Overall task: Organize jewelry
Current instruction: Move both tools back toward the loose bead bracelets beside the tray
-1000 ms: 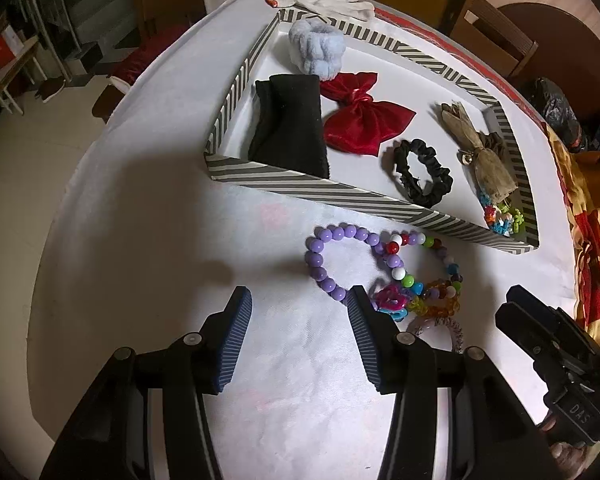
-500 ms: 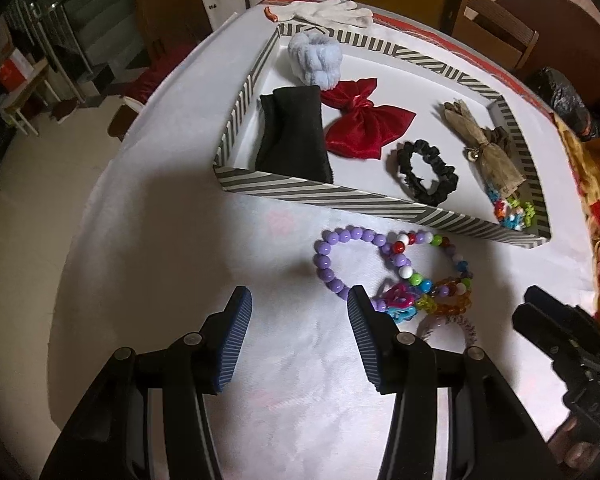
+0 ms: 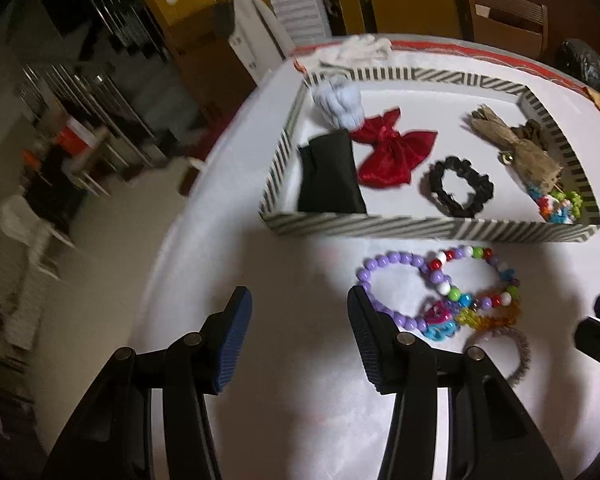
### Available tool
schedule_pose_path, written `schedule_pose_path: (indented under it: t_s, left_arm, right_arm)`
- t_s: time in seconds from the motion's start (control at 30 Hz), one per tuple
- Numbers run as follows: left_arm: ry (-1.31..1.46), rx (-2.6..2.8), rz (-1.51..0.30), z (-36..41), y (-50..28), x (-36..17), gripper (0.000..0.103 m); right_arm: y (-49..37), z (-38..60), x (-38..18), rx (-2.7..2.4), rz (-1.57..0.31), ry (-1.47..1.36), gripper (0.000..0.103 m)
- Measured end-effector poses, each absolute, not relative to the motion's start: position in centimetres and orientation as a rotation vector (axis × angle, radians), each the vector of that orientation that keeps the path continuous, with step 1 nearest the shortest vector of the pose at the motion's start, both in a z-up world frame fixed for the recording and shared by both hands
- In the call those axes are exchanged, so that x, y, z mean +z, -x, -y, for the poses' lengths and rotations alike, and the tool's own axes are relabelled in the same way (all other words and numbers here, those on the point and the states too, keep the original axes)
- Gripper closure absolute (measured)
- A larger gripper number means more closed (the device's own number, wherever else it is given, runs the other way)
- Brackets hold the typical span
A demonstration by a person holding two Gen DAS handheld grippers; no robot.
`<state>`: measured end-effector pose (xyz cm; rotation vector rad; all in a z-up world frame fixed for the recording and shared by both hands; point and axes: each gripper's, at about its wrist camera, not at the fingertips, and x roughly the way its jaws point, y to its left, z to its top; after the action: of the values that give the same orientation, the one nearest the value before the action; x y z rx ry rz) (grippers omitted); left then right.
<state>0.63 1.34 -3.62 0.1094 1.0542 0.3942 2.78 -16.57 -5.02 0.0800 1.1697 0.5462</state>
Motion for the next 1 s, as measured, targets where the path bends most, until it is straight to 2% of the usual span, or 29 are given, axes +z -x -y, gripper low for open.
schedule_pose_path:
  t_s: [0.33, 1.0]
  left_arm:
    - [-0.243, 0.471, -0.977, -0.4, -1.0, -3.3, 0.04]
    - [-0.238, 0.446, -1.026, -1.0, -1.7, -4.6, 0.04]
  right_arm:
    - [-3.8, 16.4, -4.7, 0.545, -1.204, -0.07, 0.049]
    - [-4.8, 13.7, -5.1, 0.577, -1.229, -0.059, 0.049]
